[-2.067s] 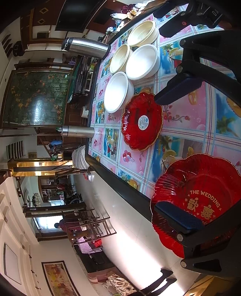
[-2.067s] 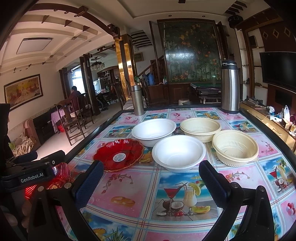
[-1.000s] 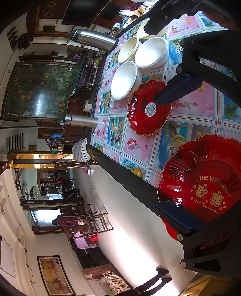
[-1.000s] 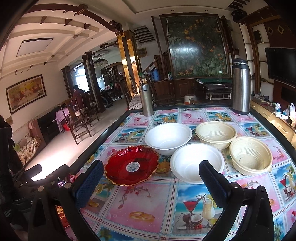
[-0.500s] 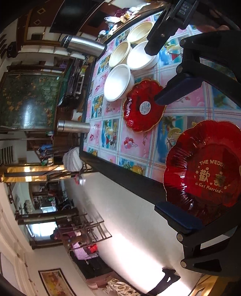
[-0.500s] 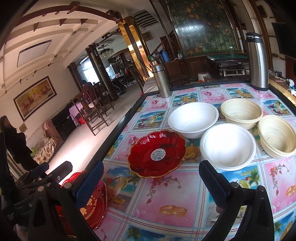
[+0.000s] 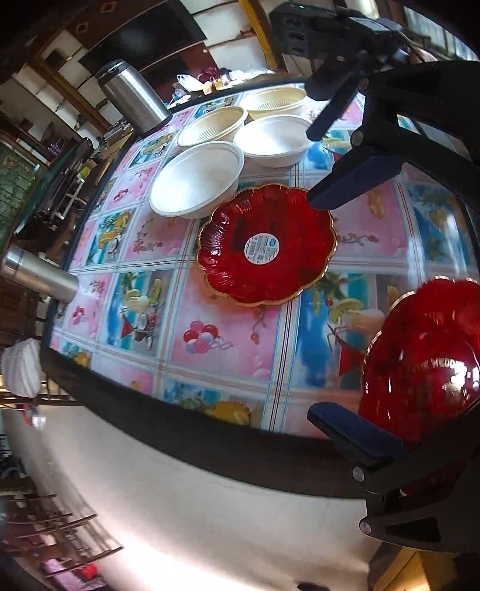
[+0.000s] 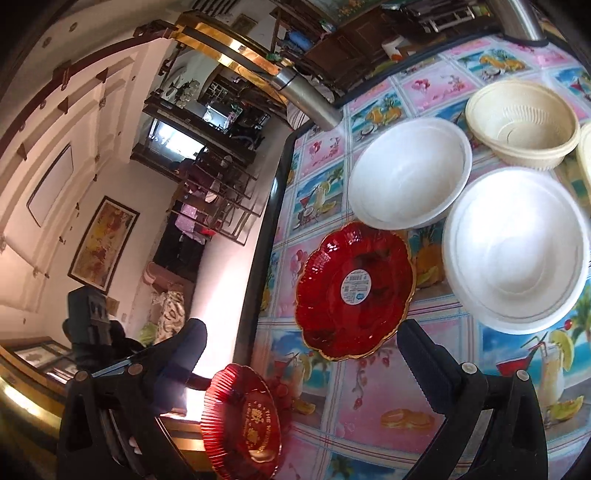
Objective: Organize plates and bowls
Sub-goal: 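Roll the left tool and close its fingers on the red scalloped plate rim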
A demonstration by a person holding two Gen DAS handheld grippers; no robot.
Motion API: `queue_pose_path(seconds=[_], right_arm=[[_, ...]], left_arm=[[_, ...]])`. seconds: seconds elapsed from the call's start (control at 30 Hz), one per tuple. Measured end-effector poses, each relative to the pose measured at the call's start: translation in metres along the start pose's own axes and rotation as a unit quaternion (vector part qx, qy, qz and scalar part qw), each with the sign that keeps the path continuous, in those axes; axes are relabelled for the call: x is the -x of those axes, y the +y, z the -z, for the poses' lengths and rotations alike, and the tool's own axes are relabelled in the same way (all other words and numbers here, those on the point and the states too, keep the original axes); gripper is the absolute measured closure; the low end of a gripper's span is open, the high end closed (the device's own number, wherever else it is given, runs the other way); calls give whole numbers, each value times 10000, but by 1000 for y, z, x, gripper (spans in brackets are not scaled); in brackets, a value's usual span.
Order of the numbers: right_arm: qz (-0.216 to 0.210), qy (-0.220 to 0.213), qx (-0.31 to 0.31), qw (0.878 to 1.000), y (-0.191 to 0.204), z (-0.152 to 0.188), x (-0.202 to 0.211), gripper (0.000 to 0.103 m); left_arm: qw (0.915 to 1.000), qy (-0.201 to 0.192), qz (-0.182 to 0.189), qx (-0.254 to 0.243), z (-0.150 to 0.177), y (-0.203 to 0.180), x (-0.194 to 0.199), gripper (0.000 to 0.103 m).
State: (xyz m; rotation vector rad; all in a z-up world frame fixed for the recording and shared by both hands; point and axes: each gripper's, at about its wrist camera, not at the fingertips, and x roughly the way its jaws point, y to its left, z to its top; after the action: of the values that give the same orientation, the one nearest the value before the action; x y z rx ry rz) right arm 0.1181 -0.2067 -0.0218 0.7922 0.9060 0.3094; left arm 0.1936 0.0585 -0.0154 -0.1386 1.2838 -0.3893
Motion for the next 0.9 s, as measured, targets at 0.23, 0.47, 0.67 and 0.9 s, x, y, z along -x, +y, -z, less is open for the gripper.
queue_pose_path(seconds=[0.23,0.47,0.67,0.9], right_arm=[[-45,305,-698,9971,-21,-10,-30,1],[119,457,-701,9964,-29,-15,-42,5],[262,602,-732,9951,-38,-17,-53,15],[358,683,-859,9933,-46,-18,-61,28]], left_arm=[[9960,546,325,632,-30,2,-51,0],[9944,701,395,685,-34,5,-70,3],[9919,990,400,680,-29,10,-84,74],[9905,1002,510,786,-27,15,-92,86]])
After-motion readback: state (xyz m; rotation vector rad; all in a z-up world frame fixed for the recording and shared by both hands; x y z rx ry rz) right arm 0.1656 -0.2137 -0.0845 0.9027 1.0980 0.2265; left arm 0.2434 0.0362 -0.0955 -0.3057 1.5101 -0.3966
